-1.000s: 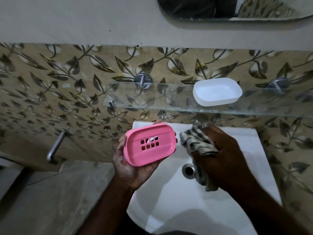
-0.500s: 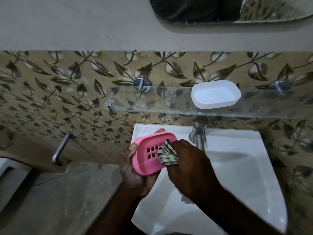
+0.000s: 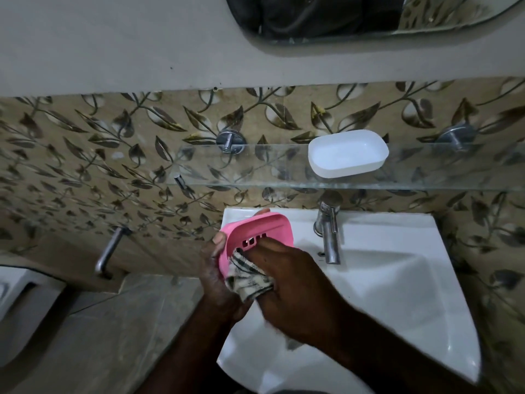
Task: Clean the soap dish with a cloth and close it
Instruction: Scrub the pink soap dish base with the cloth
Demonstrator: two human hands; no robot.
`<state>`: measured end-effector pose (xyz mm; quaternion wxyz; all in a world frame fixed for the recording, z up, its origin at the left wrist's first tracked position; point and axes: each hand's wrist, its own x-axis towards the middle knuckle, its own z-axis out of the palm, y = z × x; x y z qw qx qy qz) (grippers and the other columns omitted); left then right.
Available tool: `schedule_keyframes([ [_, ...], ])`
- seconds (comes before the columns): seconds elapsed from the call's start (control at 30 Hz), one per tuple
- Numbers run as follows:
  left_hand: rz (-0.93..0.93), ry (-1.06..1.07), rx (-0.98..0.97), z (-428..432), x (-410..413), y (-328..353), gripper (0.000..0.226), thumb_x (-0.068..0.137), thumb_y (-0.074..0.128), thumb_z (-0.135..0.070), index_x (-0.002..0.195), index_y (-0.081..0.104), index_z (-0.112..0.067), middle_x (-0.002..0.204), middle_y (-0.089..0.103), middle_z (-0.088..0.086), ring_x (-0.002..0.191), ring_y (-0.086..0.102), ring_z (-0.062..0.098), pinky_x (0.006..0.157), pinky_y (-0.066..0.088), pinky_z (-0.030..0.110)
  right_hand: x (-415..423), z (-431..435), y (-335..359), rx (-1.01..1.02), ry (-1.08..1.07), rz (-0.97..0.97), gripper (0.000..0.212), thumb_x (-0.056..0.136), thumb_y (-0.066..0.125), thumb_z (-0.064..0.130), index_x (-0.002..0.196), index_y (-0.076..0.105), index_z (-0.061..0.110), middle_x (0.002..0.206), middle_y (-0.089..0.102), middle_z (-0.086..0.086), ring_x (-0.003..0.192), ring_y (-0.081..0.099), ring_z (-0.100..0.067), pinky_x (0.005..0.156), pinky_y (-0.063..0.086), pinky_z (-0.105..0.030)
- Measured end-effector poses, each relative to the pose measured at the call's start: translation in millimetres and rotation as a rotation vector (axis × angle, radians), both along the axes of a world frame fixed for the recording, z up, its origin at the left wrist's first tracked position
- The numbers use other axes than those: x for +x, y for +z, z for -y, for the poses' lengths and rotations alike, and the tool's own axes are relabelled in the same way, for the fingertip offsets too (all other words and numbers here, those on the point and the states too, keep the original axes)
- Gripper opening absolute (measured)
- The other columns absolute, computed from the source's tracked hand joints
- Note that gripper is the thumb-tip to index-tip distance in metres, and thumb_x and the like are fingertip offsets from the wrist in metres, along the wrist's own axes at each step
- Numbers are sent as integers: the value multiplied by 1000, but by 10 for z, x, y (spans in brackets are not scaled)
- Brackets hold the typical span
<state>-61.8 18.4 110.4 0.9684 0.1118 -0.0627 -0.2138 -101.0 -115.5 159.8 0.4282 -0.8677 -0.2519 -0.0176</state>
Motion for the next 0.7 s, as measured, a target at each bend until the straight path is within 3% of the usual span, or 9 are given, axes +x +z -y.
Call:
schedule_keyframes([
  [0.03,25,14,65,19,-16,-5,79,93,-15,-31,140,30,13,146,34,34,140,28,42,117,12,44,24,71,-52,-105,13,61,31,71,50,21,98,64,26,94,59,7,81,62,-19,62,50,-32],
  [0.1,44,135,295,129,-79,-22,58,98,23,-31,132,47,9,136,49,32,131,40,44,112,29,46,83,245,-175,-311,-29,146,35,69,49,21,99,64,30,94,57,6,79,63,-22,55,48,-30],
  [0.13,28,175,417,194,-118,-43,56,88,51,-38,126,58,2,129,58,27,123,49,41,104,41,45,112,327,-233,-370,-77,145,34,70,47,24,98,64,31,91,57,5,75,64,-22,52,44,-28],
  [0.2,38,209,548,227,-139,-62,71,61,76,-47,117,67,-5,119,66,20,111,59,35,92,53,42,153,434,-314,-424,-171,117,30,72,48,26,96,65,31,87,57,4,71,65,-25,50,38,-26],
  [0.3,-17,185,489,287,-188,-34,85,56,81,-45,125,60,-1,122,62,22,110,60,34,97,48,46,163,475,-362,-387,-254,100,30,71,53,19,97,63,29,89,57,2,74,64,-28,53,44,-31],
  [0.37,-35,194,494,330,-194,-22,88,56,81,-48,128,58,-3,123,61,22,115,57,37,103,37,59,198,551,-350,-283,-396,81,30,73,55,12,98,63,26,93,60,3,81,63,-29,61,48,-34],
  [0.5,-30,204,444,262,-208,-38,84,58,79,-55,127,60,-11,123,65,10,137,29,49,103,25,71,313,980,-350,12,-724,-101,24,86,59,17,110,63,22,104,71,-5,98,63,-33,78,51,-37],
  [0.57,-62,156,399,232,-180,-56,95,63,75,-57,139,47,-8,131,58,13,141,20,51,104,26,69,340,1206,-384,142,-725,-241,25,89,59,15,113,61,21,105,70,-4,100,63,-29,80,48,-33],
  [0.7,-39,55,325,206,-114,-120,106,72,61,-67,150,24,-6,145,32,27,136,23,53,109,23,66,212,1296,-422,482,-637,-473,24,90,63,7,106,62,25,96,72,6,88,67,-10,77,52,-27],
])
